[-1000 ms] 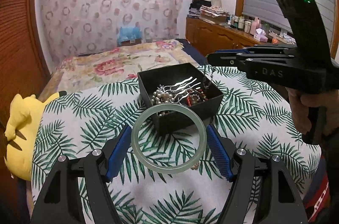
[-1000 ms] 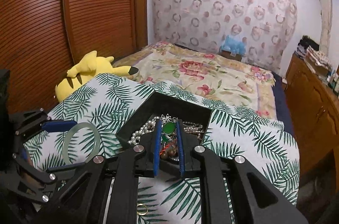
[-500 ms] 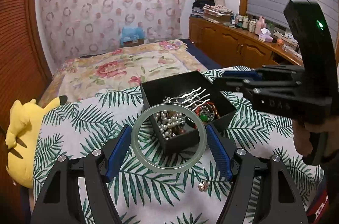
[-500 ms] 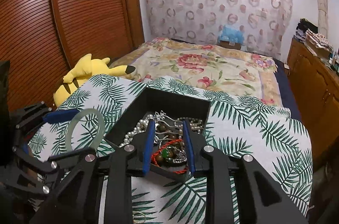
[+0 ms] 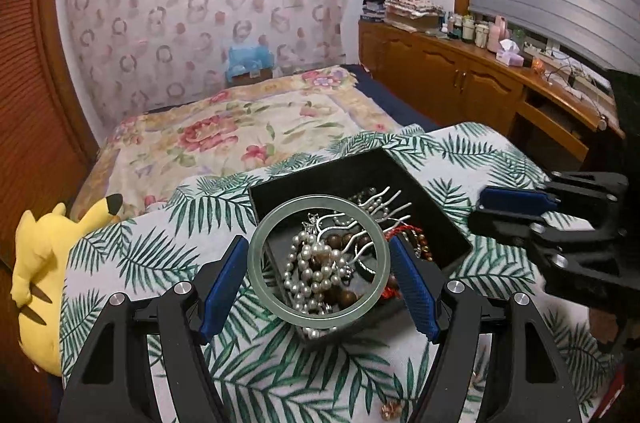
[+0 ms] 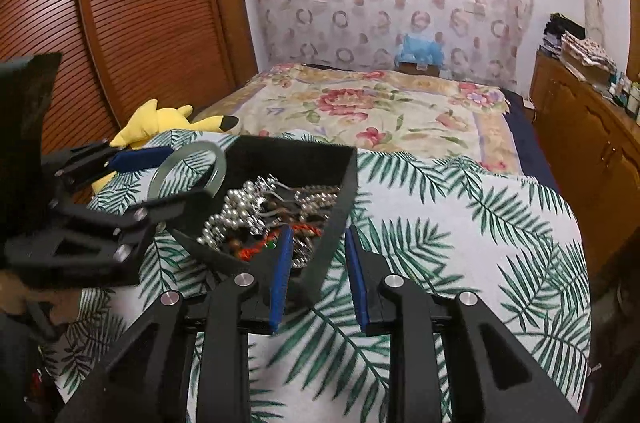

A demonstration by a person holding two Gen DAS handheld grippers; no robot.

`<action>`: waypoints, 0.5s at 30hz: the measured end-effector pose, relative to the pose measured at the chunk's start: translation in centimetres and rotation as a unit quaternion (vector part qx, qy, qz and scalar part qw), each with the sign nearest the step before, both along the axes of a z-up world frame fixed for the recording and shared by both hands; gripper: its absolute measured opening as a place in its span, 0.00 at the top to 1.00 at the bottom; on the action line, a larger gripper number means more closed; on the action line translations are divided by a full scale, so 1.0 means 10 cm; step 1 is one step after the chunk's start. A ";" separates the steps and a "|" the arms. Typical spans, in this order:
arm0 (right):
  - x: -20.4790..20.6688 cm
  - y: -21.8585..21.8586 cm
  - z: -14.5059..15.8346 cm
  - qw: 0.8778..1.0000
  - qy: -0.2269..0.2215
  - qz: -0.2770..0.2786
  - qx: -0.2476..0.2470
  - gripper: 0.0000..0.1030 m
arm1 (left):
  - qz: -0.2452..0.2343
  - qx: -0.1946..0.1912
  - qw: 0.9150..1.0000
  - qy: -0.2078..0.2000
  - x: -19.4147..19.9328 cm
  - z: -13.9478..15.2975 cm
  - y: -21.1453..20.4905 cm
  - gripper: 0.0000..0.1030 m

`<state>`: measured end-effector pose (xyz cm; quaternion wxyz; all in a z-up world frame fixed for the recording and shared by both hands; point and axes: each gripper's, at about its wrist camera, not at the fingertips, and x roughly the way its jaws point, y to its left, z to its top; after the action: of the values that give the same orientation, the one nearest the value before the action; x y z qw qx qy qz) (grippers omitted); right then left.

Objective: Organize jewelry
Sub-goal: 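Lower the jade bangle into the black box and open the left tool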

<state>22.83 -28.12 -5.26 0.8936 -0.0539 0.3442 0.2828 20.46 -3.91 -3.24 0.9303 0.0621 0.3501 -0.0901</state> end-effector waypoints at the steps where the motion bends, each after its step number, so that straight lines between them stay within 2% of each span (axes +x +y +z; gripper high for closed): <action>1: -0.01 -0.03 -0.01 1.000 -0.001 -0.001 -0.003 0.72 | 0.002 0.001 1.000 0.004 0.04 -0.03 -0.01 0.33; 8: -0.04 -0.23 -0.01 1.000 -0.006 -0.011 -0.004 0.72 | 0.005 0.004 1.000 0.016 0.15 -0.13 -0.07 0.33; 15: -0.10 -0.30 -0.05 1.000 -0.003 -0.011 0.000 0.72 | 0.006 0.016 1.000 0.018 0.33 -0.09 -0.16 0.33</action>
<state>21.87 -31.14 -5.75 0.8980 -0.0514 0.3419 0.2723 23.80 -5.54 -4.18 0.9234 0.0738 0.3681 -0.0803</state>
